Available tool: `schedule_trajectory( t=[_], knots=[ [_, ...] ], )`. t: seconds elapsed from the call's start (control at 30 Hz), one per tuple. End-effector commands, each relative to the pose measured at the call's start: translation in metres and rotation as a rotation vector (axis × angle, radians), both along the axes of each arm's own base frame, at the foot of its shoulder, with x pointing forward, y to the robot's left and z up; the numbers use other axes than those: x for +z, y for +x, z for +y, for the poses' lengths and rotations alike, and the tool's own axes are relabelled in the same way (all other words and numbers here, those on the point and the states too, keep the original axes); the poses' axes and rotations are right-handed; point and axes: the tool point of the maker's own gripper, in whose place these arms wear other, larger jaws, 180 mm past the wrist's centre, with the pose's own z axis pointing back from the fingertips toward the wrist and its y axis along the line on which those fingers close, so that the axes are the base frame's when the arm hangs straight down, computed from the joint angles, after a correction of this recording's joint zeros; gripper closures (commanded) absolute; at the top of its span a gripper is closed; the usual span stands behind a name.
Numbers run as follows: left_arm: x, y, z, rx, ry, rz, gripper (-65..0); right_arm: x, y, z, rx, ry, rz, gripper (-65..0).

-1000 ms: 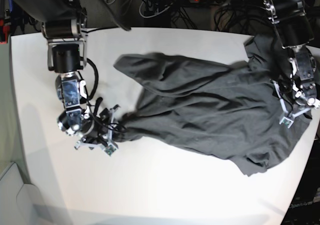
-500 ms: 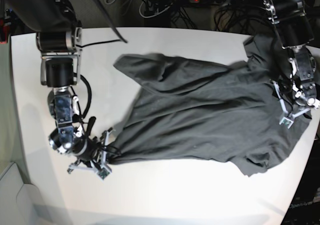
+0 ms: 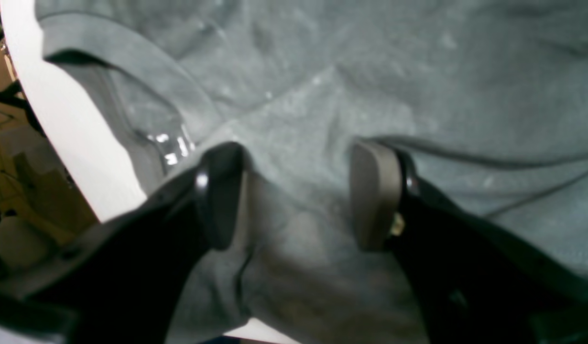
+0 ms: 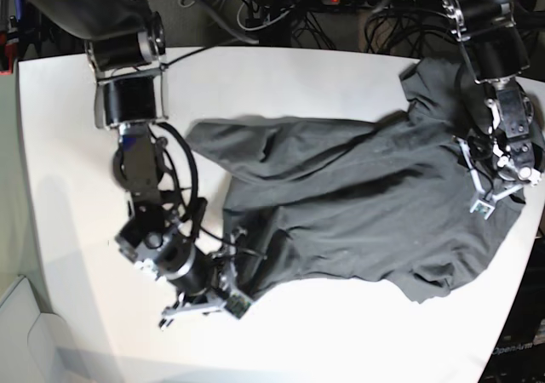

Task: Layout the t-shirt on the table in an organized manner, then fold the t-shirt properly
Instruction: 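Swing the held hem with the right gripper to spread the shirt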

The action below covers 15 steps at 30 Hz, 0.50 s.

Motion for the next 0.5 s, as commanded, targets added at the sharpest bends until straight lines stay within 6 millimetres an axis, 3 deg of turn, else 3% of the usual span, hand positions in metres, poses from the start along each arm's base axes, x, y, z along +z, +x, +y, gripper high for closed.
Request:
schedule_trajectory(
  t=[0.0, 0.07, 0.3, 0.47],
  knots=[
    [0.017, 0.013, 0.009, 0.004, 0.022, -0.049, -35.1, 0.013, -0.004, 0.015, 0.042, 0.005, -0.04, 0.0],
    [0.017, 0.013, 0.008, 0.004, 0.02, -0.049, -35.1, -0.003, -0.033, 0.04, 0.107, -0.048, -0.011, 0.0],
    [0.018, 0.013, 0.009, 0.004, 0.021, -0.052, -35.1, -0.048, -0.158, 0.124, 0.375, -0.086, 0.095, 0.0],
    [0.018, 0.013, 0.01, 0.004, 0.026, -0.05, -35.1, -0.053, -0.191, 0.141, 0.436, -0.06, 0.124, 0.0]
  ],
)
